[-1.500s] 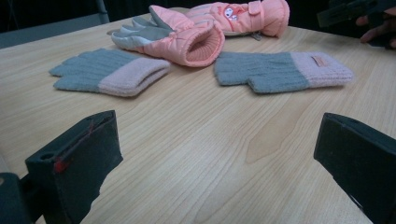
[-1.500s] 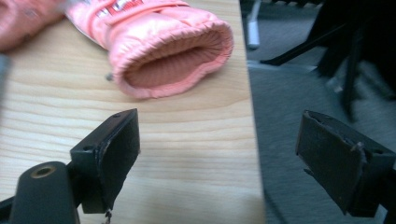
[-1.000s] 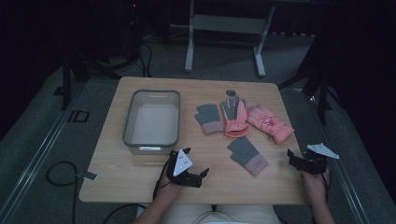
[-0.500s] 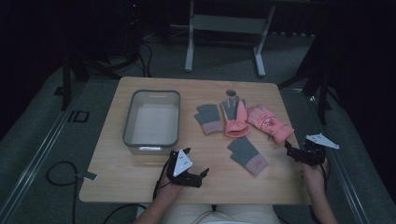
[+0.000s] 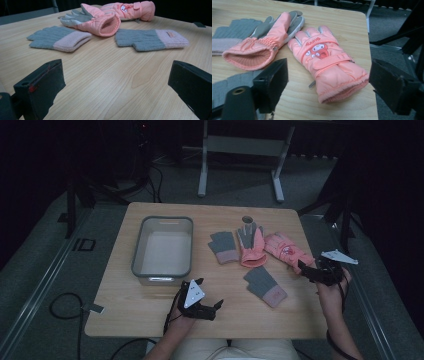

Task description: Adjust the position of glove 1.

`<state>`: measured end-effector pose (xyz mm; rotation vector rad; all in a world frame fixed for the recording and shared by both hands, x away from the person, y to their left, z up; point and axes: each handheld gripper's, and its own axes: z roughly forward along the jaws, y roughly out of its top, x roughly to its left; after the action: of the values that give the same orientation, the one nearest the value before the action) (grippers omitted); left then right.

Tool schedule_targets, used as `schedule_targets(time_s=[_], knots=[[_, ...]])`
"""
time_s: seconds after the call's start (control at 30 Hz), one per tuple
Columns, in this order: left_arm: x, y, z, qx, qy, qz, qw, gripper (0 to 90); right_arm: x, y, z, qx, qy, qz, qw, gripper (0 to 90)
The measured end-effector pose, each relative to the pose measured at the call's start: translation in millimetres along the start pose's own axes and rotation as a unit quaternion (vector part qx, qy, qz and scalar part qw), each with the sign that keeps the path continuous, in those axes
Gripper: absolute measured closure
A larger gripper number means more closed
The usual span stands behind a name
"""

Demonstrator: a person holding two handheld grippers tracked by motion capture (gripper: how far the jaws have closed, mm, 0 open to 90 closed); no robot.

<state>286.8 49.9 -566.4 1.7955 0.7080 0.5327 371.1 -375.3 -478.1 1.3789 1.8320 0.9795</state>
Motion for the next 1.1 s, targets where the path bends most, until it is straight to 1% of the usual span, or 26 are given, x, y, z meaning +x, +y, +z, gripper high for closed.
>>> schedule_targets(time_s=[0.03,0.1,0.13,0.17,0.2,0.3,0.33,0.43,0.47,0.53,0.57,0.67,0.7,0.77,0.9,0.97,1.1], knots=[[-0.2,0.0,0.1,0.000,0.000,0.001,1.0000,0.0,1.3,1.2,1.6,0.004,0.004,-0.001,1.0000,16.0],[-0.3,0.0,0.1,0.000,0.000,0.002,1.0000,0.0,3.8,2.9,4.4,0.004,0.011,0.002,0.9999,13.3],[-0.3,0.0,0.0,0.000,0.000,0.002,1.0000,0.0,5.9,4.0,6.2,0.003,0.012,0.009,0.9999,13.8],[-0.2,0.0,-0.1,-0.001,-0.001,0.002,1.0000,0.0,7.7,5.3,7.9,0.005,0.020,0.012,0.9997,12.8],[-0.3,0.0,-0.1,0.000,-0.001,0.004,1.0000,0.0,9.9,6.4,9.8,0.004,0.027,0.010,0.9996,12.3],[-0.8,0.0,0.0,0.000,-0.002,0.004,1.0000,0.0,18.8,10.6,15.7,0.006,0.034,0.003,0.9994,11.0],[-0.8,0.0,0.0,0.000,-0.002,0.005,1.0000,0.0,23.0,12.8,17.6,0.006,0.042,0.001,0.9991,11.0],[-1.0,0.0,0.0,0.000,-0.001,0.005,1.0000,0.0,32.0,19.7,22.7,0.008,0.056,-0.011,0.9983,11.3],[-1.0,0.0,0.0,0.000,-0.001,0.005,1.0000,0.0,34.3,22.4,24.4,0.008,0.057,-0.012,0.9983,13.0],[-0.8,0.0,0.0,0.000,-0.001,0.004,1.0000,0.0,36.3,25.3,26.0,0.009,0.058,-0.013,0.9982,13.5],[-0.5,0.0,0.0,0.000,-0.001,0.003,1.0000,0.0,39.7,31.6,30.0,0.006,0.069,-0.016,0.9974,14.7],[-0.3,0.0,0.0,0.000,-0.002,0.001,1.0000,0.0,45.9,40.1,37.6,0.011,0.079,-0.024,0.9965,18.0],[-0.4,0.0,0.0,0.000,-0.001,0.001,1.0000,0.0,45.9,40.1,37.6,0.011,0.079,-0.024,0.9965,18.0],[-0.8,-0.1,-0.1,-0.001,-0.001,0.003,1.0000,0.0,50.2,43.0,41.6,0.013,0.082,-0.036,0.9959,20.2],[-1.0,0.0,0.1,0.000,0.000,0.004,1.0000,0.0,59.8,47.7,48.9,0.022,0.091,-0.049,0.9944,22.9],[-0.5,0.0,0.0,0.000,-0.001,0.003,1.0000,0.0,64.6,49.9,51.5,0.025,0.095,-0.052,0.9937,25.4],[-0.5,0.0,0.1,0.000,0.000,0.001,1.0000,0.0,74.0,54.7,57.8,0.028,0.102,-0.055,0.9928,26.0]])
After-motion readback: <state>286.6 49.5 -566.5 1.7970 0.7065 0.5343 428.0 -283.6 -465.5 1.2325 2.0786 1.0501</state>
